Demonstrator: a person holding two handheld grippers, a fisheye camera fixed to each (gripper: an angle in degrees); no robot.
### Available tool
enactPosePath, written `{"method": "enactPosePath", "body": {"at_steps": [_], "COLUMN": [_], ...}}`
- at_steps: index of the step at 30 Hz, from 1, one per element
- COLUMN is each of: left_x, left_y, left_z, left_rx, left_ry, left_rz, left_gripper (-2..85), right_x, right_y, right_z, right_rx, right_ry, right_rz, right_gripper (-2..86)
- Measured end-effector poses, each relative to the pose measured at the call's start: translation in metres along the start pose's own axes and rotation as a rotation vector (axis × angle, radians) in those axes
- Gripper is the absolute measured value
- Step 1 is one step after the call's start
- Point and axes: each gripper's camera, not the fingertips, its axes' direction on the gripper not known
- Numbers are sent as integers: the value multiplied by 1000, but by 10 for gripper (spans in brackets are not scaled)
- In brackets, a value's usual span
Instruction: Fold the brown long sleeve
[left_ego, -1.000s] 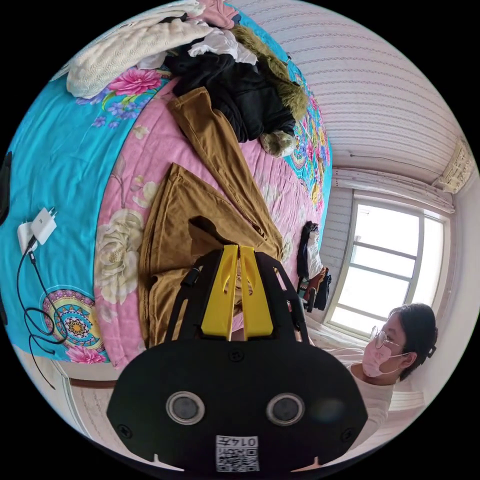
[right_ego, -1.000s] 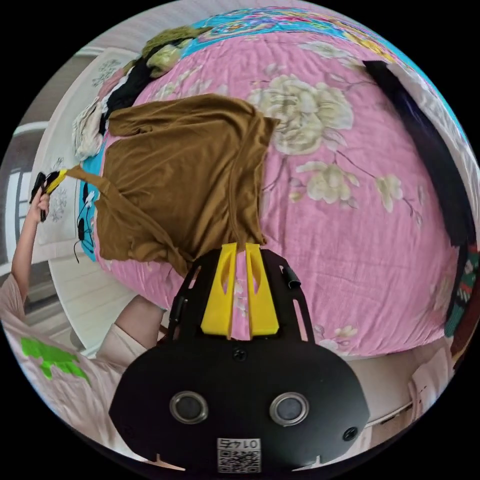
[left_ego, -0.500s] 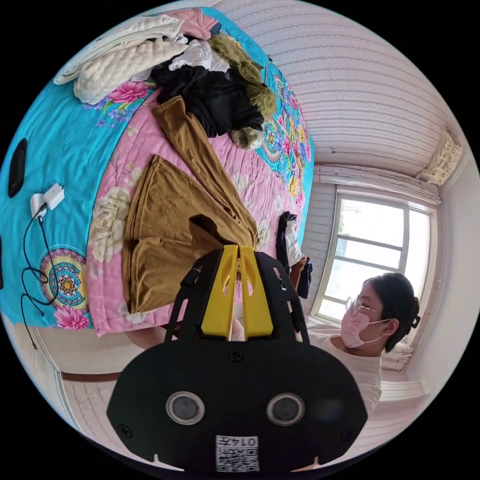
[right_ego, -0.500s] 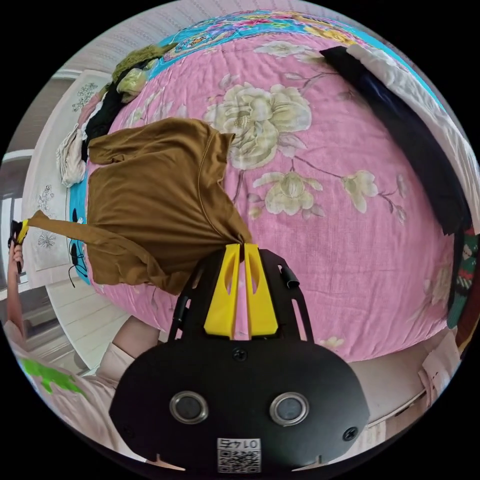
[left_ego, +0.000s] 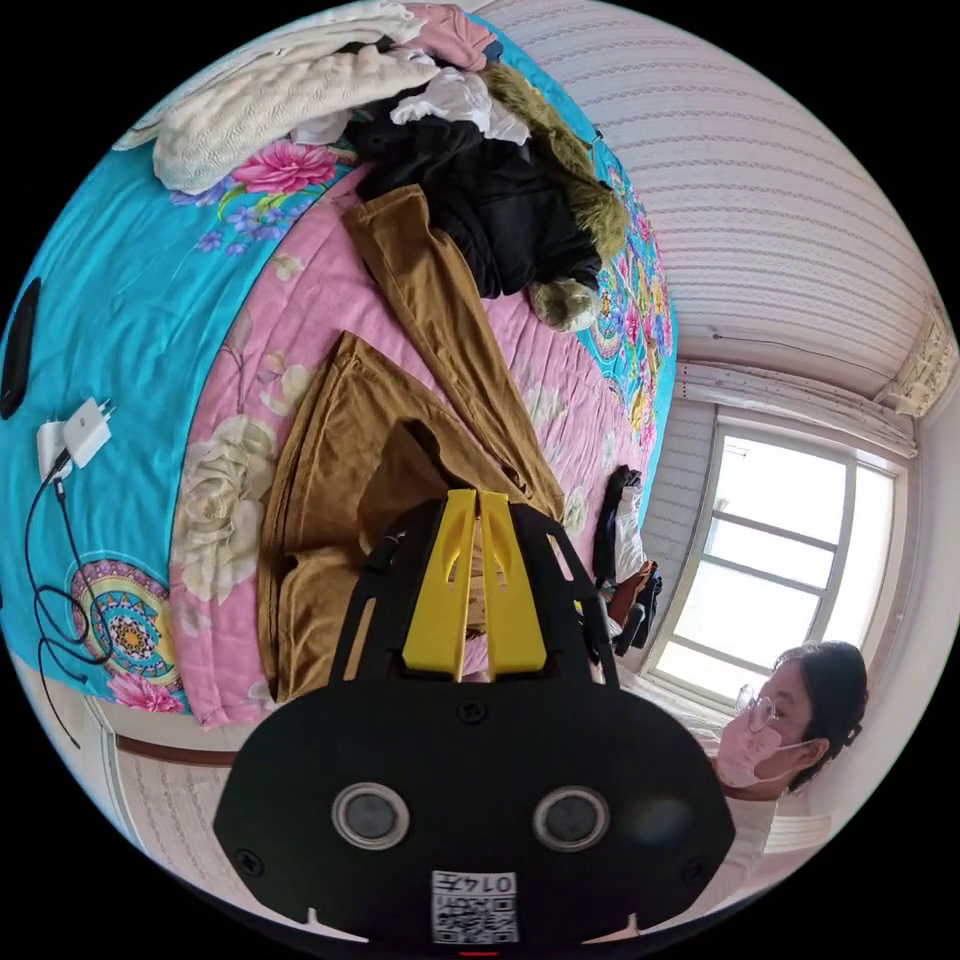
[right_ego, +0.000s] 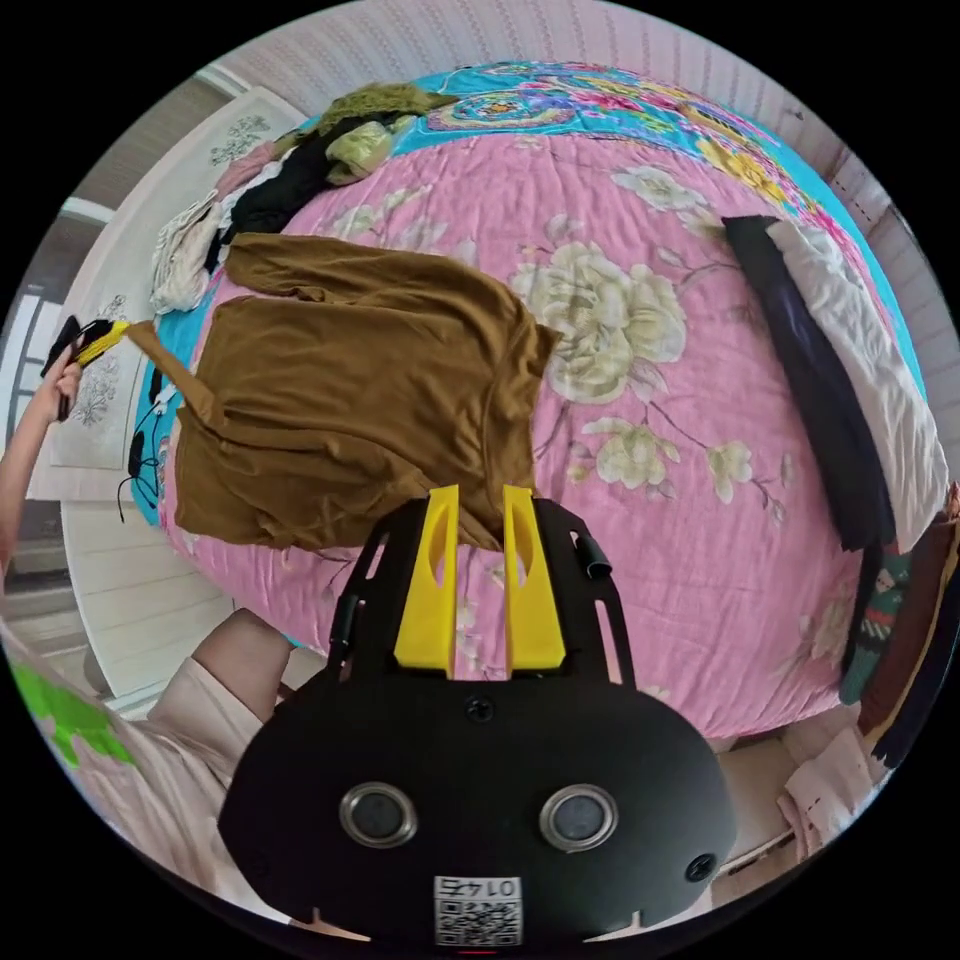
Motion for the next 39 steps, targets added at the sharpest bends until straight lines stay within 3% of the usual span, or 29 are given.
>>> {"method": "enactPosePath", "body": {"at_steps": [2, 6, 10, 14, 18, 22, 25, 28, 31, 33, 35, 39], "left_x": [-11, -20, -27, -27, -37, -56, -56, -55, -54, -58, -73, -116], "left_y": [-21, -36, -40, -43, -63, -81, -76, -55, -12, 21, 62, 107], "left_z": [30, 55, 55, 36, 34, 69, 85, 94, 114, 126, 140, 145], "left_rx": [-14, -24, -16, 28, 59, -8, -58, -95, -133, -108, -65, -27], "left_ry": [-4, -11, -22, -28, -21, 66, -74, -104, -66, -144, -308, -445], "left_rz": [-25, -47, -70, -71, -91, -120, -72, 20, 117, 158, 150, 56], "left_gripper": [-10, -10, -10, -8, 2, 100, 131, 134, 118, 102, 90, 82], "right_x": [-8, -11, -11, 9, 29, 38, 41, 52, 69, 85, 96, 111], "right_y": [-9, -25, -29, -26, -27, -35, -35, -33, -31, -31, -34, -51], "right_z": [4, 27, 20, -11, -12, -5, -8, -17, -36, -51, -56, -46], "right_rx": [-38, -172, -215, -266, -299, -334, -339, -354, -259, -143, -76, -45], "right_ry": [-63, 16, 31, -60, 36, 28, 41, 14, -27, -39, -84, -134], "right_rz": [-65, -126, -189, -151, -123, -85, -84, -48, 53, 157, 217, 266], "right_gripper": [94, 124, 27, 12, 11, 16, 30, 49, 45, 36, 43, 69]}}
